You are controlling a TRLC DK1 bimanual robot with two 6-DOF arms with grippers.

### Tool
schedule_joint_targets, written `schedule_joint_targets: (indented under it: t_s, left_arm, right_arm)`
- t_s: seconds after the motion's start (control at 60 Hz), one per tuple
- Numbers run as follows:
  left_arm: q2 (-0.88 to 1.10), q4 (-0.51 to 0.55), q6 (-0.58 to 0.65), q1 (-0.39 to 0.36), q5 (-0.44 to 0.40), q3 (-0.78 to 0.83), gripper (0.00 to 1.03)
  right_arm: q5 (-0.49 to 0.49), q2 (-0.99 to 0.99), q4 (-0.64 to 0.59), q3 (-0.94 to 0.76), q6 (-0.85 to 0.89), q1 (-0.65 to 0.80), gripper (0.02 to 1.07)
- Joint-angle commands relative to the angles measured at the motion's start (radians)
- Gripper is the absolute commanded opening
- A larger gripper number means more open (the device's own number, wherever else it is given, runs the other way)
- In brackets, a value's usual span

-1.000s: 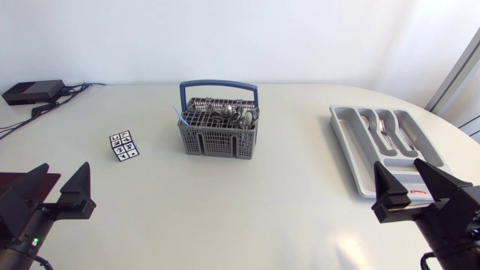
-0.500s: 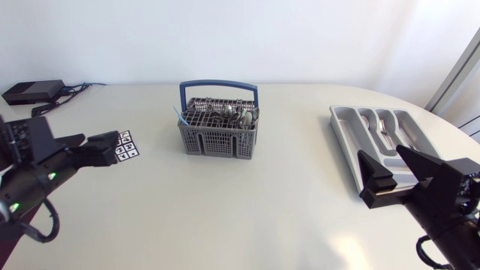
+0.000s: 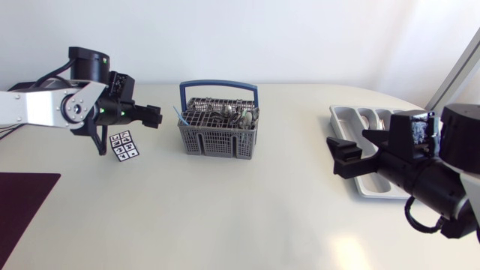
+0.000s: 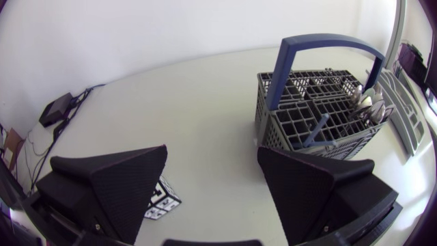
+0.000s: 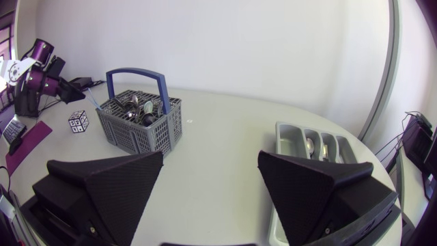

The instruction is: Transfer all utensils from the basket to the drawer tray.

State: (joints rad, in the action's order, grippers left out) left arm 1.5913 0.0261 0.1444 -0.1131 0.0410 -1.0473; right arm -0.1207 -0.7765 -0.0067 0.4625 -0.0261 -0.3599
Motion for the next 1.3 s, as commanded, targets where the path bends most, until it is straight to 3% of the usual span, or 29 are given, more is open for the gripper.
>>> schedule_joint_targets:
  t_s: [0.0, 0.133, 0.3, 0.567, 0.75, 0.8, 0.85, 0.917, 1.0, 1.133, 1.283]
  left_arm:
    - [0.091, 0.034, 0.084, 0.021, -0.023, -0.103, 0.91]
    - [0.231, 0.08, 0.096, 0.062, -0.256, -0.246, 0.91]
    - [0.312, 0.094, 0.153, 0.084, -0.471, -0.341, 0.91]
    - [0.338, 0.029, 0.192, 0.059, -0.538, -0.365, 0.81]
    - [0.337, -0.049, 0.185, 0.026, -0.541, -0.335, 0.72]
    - [0.335, -0.061, 0.184, 0.015, -0.544, -0.332, 0.68]
    - [0.338, -0.074, 0.176, 0.003, -0.543, -0.339, 0.47]
    - [0.348, -0.078, 0.156, 0.001, -0.543, -0.361, 0.33]
    - [0.36, -0.058, 0.138, 0.001, -0.543, -0.378, 0.21]
    - [0.361, -0.012, 0.139, 0.001, -0.543, -0.379, 0.11]
    - [0.303, 0.001, 0.153, 0.009, -0.543, -0.304, 0.1]
  right_arm:
    - [0.007, -0.06, -0.053, 0.061, -0.021, -0.013, 1.02]
    - [0.039, -0.15, -0.078, 0.102, -0.023, -0.017, 1.02]
    - [0.039, -0.216, -0.067, 0.113, -0.023, -0.022, 1.02]
    - [0.041, -0.26, -0.041, 0.094, -0.023, -0.027, 1.02]
    - [0.036, -0.262, -0.041, 0.094, -0.023, -0.036, 1.02]
    - [0.033, -0.262, -0.041, 0.091, -0.021, -0.039, 1.02]
    - [0.033, -0.26, -0.044, 0.088, -0.02, -0.04, 1.02]
    - [0.032, -0.253, -0.052, 0.088, -0.02, -0.042, 1.02]
    - [0.032, -0.236, -0.056, 0.079, -0.02, -0.042, 1.02]
    - [0.032, -0.227, -0.056, 0.068, -0.018, -0.042, 1.02]
    - [0.032, -0.218, -0.061, 0.079, -0.018, -0.044, 1.02]
